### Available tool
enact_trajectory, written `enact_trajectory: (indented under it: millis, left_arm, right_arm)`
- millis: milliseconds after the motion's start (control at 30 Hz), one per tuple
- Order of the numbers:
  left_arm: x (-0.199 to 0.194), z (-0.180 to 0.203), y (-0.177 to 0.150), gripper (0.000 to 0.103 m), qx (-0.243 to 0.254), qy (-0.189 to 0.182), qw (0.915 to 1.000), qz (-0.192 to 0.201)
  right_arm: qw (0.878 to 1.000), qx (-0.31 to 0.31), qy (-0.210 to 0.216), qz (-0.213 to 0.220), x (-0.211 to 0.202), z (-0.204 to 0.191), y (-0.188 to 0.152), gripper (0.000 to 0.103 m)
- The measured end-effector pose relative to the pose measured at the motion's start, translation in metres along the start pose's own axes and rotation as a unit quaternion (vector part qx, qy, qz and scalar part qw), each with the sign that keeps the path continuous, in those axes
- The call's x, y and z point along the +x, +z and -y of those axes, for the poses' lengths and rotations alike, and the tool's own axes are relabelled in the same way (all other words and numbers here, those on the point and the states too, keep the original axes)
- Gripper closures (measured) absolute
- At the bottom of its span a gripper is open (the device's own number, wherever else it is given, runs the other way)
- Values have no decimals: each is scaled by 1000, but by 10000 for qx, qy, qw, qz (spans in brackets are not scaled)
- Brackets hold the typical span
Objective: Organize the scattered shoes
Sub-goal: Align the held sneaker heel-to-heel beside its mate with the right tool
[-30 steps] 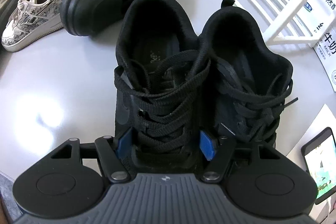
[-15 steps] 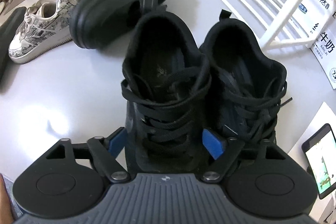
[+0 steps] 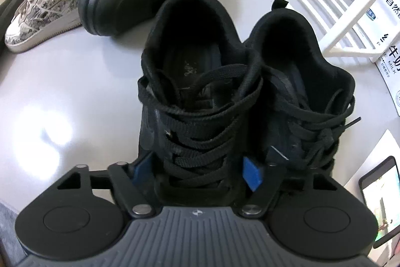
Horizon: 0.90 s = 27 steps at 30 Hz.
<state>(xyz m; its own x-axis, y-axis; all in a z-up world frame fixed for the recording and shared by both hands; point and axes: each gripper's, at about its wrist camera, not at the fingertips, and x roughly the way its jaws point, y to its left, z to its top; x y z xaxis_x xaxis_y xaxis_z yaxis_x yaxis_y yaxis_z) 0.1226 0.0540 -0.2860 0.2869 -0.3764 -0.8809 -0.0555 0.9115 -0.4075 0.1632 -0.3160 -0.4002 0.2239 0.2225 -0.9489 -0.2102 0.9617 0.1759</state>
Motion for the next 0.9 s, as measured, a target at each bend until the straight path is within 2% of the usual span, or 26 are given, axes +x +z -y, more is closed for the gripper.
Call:
enact_trajectory:
  millis: [333,900]
  left_arm:
    - [3,0,-2,12,19,14,10000,-39]
    - [4,6,1,12,106,2,9999,-13]
  right_arm:
    - [9997,-225,-59,57,0,-2,-3,29]
    - [9996,-103,-178,183,3,8,2,28]
